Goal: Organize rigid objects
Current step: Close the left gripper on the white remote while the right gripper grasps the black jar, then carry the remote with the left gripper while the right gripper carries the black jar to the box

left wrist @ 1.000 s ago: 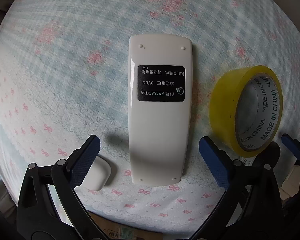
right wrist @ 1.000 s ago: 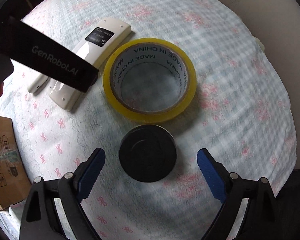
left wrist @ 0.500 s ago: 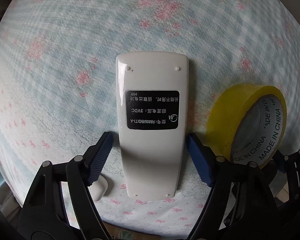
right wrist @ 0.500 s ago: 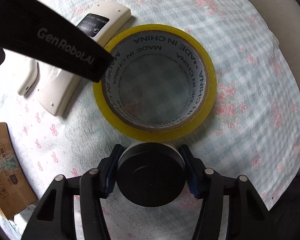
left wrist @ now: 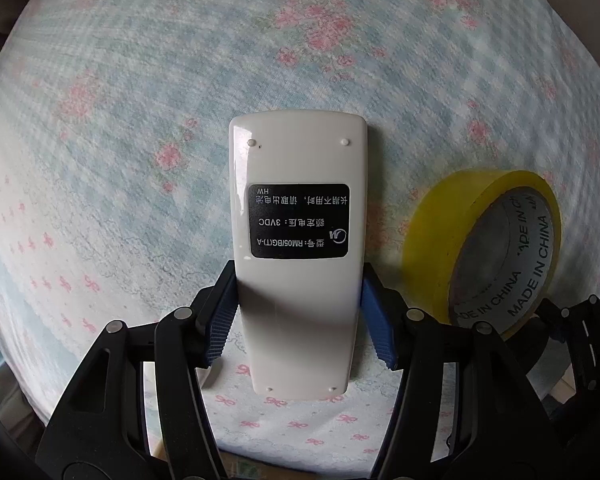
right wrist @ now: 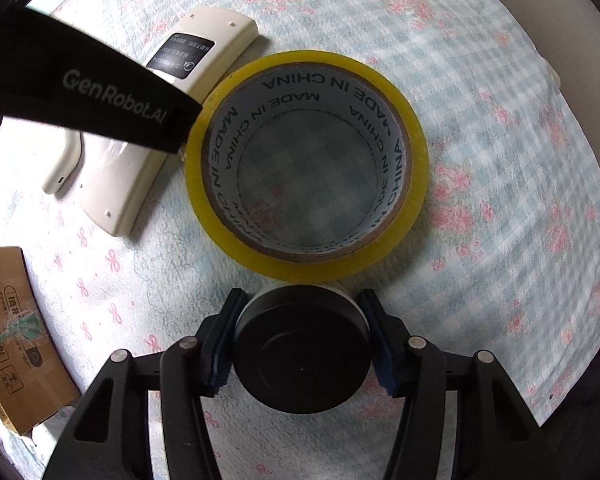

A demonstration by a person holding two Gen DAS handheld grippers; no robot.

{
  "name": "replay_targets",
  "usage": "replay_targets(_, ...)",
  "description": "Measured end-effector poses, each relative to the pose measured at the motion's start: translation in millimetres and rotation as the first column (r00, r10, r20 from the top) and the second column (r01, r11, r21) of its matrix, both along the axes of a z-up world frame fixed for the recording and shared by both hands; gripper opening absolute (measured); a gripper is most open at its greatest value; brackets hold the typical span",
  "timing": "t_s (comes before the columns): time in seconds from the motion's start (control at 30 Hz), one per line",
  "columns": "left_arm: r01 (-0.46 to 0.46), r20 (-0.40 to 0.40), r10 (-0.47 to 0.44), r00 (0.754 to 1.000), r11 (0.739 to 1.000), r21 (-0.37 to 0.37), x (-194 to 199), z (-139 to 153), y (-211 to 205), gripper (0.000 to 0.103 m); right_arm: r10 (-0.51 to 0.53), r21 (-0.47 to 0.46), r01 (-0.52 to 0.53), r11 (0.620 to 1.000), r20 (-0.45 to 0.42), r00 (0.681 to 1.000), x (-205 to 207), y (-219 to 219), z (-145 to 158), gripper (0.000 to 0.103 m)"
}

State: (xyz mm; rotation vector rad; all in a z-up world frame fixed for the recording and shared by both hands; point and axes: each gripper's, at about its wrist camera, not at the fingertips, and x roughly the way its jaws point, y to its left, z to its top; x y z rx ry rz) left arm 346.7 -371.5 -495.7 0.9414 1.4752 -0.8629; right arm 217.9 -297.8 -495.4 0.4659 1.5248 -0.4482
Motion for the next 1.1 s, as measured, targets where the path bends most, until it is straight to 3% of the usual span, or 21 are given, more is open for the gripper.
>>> replay_targets(0.33, -0.047, -0.001, 0.047, 0.999, 0.998, -0.046, 2.8, 31.2, 34.3, 0.054, -0.016, -0.003, 0.016, 1.000, 0.036, 0.999, -12.3, -13.3, 21.2, 0.052)
replay_targets(0.63, -0.150, 0.005, 0.152, 0.988, 0.980, -0.127, 9.4, 95.0, 74.7, 0.054, 0.011, -0.030, -0.009, 1.000, 0.090, 0.996, -22.4, -23.3, 67.3, 0.052)
replay_targets(0.9, -0.247, 0.030, 0.259, 0.966, 0.947, -0.207, 6.2, 169.6, 138.2, 0.054, 0.093, -0.081, -0.081, 0.993, 0.160, 0.983, -19.8, -8.0, 129.2, 0.052)
replay_targets(1.1, -0.342, 0.041, 0.366, 0.930, 0.900, -0.269, -0.4, 217.2, 197.1, 0.054, 0.179, -0.080, -0.165, 0.983, 0.228, 0.957, -0.8, 26.4, 178.7, 0.052)
